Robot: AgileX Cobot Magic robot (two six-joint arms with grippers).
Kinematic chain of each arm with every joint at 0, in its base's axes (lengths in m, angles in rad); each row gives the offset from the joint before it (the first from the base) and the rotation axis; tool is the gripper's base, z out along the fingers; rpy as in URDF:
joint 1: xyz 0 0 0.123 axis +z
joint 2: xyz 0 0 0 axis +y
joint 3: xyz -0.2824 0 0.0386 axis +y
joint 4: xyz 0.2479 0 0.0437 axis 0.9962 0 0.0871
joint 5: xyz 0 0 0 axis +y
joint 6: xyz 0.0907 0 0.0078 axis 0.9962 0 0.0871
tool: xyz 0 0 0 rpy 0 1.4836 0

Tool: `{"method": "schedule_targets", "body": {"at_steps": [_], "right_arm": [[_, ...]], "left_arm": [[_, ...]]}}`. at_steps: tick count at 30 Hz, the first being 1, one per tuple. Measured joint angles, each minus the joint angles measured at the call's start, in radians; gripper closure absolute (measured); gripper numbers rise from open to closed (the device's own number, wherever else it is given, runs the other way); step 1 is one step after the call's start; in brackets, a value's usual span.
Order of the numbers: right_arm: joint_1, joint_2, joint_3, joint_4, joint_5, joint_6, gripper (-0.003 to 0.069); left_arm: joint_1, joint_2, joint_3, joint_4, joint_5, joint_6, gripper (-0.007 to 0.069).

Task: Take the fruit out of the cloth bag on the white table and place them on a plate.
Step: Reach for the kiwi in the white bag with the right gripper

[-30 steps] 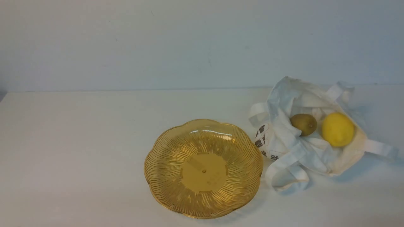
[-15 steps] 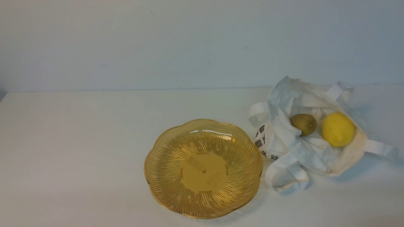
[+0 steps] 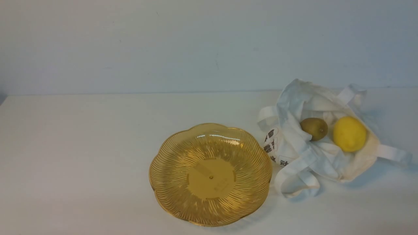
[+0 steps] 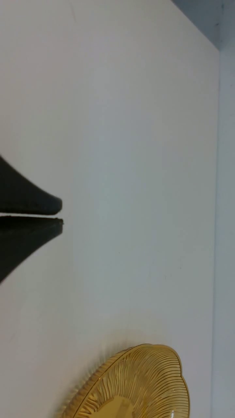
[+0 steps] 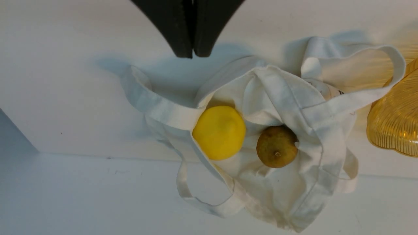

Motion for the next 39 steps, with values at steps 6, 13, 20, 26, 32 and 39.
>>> {"method": "schedule_targets", "body": {"at_steps": [6,13,20,26,32,39], "right_arm": [[0.000,0.000,0.000,0.012,-0.002,0.006,0.0674],[0.000,0.000,0.003,0.372,-0.020,0.195,0.0674],[0.000,0.000,0.003,0.682,-0.038,0.273,0.0674],[0.000,0.000,-0.056,0.731,-0.020,0.182,0.0674],[0.000,0.152,-0.357,0.579,0.108,0.010,0.0673],[0.000,0.593,-0.553,0.343,0.532,0.019,0.0669]], "left_arm": [[0.000,0.000,0.000,0.000,0.000,0.000,0.0632],[0.000,0.000,0.000,-0.002,-0.001,-0.002,0.0632],[0.000,0.000,0.000,-0.238,-0.003,-0.119,0.0632],[0.000,0.000,0.001,-0.344,-0.007,-0.129,0.0632],[0.000,0.000,0.002,-0.527,-0.018,-0.133,0.0632],[0.000,0.000,0.004,-0.669,-0.054,-0.133,0.0632]]}}
